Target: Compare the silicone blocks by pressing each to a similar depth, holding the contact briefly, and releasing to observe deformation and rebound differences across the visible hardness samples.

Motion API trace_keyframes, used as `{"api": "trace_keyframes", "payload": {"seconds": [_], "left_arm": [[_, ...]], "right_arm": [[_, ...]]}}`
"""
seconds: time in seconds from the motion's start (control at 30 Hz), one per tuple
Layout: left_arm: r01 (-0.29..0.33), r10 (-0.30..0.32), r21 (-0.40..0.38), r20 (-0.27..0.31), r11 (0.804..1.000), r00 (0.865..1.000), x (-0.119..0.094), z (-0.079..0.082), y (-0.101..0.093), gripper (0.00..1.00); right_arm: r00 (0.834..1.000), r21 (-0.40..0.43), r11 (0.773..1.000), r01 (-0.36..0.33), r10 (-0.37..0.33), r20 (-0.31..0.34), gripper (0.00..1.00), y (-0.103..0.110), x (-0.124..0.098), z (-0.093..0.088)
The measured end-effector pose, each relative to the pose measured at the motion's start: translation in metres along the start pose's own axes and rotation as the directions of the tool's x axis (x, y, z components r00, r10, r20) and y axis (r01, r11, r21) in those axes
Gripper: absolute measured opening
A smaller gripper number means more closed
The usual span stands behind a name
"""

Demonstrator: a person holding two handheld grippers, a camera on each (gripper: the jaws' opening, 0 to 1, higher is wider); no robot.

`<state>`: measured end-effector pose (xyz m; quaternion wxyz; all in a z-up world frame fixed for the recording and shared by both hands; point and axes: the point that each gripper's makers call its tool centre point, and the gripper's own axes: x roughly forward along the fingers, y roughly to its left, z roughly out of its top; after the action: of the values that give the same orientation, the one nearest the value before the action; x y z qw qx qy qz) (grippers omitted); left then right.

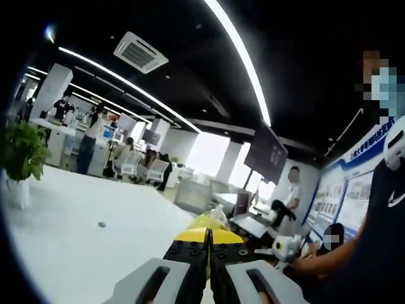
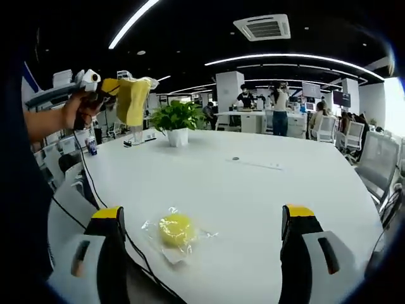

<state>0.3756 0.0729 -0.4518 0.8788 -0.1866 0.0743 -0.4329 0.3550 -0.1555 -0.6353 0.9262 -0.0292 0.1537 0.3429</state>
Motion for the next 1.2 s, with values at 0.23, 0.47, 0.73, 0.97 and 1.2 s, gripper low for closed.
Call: {"api": "trace_keyframes", "payload": {"seconds": [0.23,0.47,0.73,0.97,1.2], "left_arm": [[-0.004,0.005,-0.019,0.005,1.000,1.000,-0.005,-0.001,0.005,0.00],[-0.013,0.013,-0.039,0.015,0.999,1.000,-0.008,-0.001,0.008,0.00],[-0.016,0.017,-0.044,0.021,0.999,1.000,-0.009,0.000,0.008,0.00],[-0.014,0.015,-0.052,0.020,0.999,1.000,-0.009,-0.003,0.007,0.00],[-0.016,0.017,-0.092,0.011,0.996,1.000,-0.008,-0.014,0.010,0.00]], "right_arm": [[1.000,0.017,1.000,0.004,-0.004,-0.020,0.96,0.000,-0.004,-0.015],[0.999,0.008,1.000,-0.010,0.011,-0.039,0.96,0.003,-0.006,-0.024],[0.998,0.030,0.999,-0.015,0.017,-0.064,0.96,0.007,-0.012,-0.039],[0.997,0.037,0.999,-0.012,0.015,-0.075,0.96,0.008,-0.012,-0.042],[0.997,0.044,0.999,-0.016,0.019,-0.078,0.96,0.007,-0.012,-0.045]]}}
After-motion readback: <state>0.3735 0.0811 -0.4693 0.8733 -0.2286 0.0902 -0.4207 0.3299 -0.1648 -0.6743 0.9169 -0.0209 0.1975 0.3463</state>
